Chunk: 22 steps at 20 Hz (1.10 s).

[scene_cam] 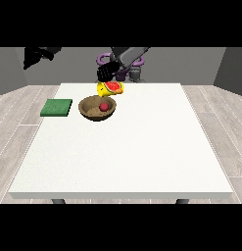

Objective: Pick the cup and pour the ball into the bowl, then pick the bowl and place it on the pad

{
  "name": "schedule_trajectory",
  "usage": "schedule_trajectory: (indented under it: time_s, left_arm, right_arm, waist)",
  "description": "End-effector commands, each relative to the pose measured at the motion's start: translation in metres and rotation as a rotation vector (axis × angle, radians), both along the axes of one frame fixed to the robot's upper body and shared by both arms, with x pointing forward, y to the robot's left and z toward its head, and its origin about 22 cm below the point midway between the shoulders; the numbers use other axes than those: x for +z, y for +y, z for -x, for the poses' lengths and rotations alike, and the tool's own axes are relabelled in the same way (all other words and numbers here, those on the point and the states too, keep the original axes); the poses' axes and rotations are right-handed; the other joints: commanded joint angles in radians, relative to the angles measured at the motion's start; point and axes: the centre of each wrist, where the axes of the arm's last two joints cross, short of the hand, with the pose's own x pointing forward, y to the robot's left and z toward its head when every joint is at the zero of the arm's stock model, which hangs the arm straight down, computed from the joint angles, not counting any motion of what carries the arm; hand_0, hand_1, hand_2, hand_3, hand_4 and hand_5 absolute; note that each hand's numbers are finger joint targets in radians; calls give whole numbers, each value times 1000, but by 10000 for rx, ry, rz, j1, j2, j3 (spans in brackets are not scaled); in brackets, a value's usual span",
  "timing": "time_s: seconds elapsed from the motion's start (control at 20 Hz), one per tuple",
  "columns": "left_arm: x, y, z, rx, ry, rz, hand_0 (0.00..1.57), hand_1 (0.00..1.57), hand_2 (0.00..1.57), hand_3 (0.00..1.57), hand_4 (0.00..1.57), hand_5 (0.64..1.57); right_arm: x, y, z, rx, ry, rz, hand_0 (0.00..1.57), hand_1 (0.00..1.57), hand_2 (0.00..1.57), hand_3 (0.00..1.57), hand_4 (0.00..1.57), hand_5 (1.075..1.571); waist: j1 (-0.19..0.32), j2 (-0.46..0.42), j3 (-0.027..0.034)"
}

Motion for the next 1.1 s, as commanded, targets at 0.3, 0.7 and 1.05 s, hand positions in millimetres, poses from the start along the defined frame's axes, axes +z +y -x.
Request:
schedule_trajectory:
  time_s: [0.3,0.7,1.05]
  left_arm:
    - [74,57,-27,-511,317,5287,1522,1522,1571,1571,1190,1484]
    - [48,121,-29,-1033,2013,8794,1417,1417,1571,1571,1391,1382]
    - [114,82,-18,-4452,5903,16372,0,0,0,0,651,1569]
  right_arm:
    - [-46,-34,27,-1283,747,75,0,0,464,630,570,1564]
    - [-33,18,6,-883,397,-282,0,0,514,700,598,1571]
    - [-25,17,2,-603,33,-841,0,0,440,466,648,1571]
  waist:
    - [1512,-644,-21]
    - [1930,107,-47]
    - [1992,766,-184]
